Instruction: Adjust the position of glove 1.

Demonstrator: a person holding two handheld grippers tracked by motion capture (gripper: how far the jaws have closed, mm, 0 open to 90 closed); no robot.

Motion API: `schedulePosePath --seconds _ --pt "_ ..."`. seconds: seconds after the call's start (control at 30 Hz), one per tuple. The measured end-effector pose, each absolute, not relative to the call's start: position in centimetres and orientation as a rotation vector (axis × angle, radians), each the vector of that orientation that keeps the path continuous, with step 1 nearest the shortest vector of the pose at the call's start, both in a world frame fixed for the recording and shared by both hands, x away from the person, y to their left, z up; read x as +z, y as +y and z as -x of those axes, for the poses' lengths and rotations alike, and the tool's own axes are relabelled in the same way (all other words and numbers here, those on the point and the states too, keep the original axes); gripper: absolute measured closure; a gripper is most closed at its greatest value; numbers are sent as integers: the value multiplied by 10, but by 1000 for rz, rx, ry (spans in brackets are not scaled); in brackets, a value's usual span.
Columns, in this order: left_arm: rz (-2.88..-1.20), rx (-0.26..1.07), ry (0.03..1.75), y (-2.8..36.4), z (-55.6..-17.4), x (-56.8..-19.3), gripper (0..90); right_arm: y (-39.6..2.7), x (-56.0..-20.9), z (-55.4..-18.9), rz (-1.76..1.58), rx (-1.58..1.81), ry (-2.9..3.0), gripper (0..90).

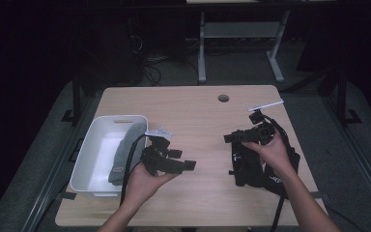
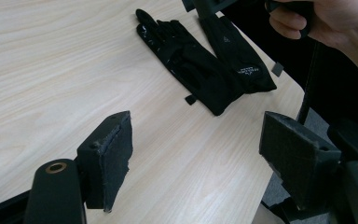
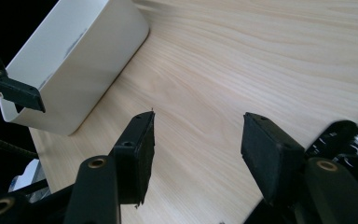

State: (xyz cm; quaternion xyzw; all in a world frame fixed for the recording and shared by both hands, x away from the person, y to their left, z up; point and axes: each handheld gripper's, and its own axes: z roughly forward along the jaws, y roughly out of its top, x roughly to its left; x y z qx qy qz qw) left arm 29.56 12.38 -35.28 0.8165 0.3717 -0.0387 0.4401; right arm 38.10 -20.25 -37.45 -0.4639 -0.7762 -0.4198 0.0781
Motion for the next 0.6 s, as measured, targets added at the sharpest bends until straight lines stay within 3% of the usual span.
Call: schedulePosePath --seconds 0.6 --pt "-2039 -120 883 101 -295 -361 252 -245 -388 -361 1456 -1262 -2328 425"
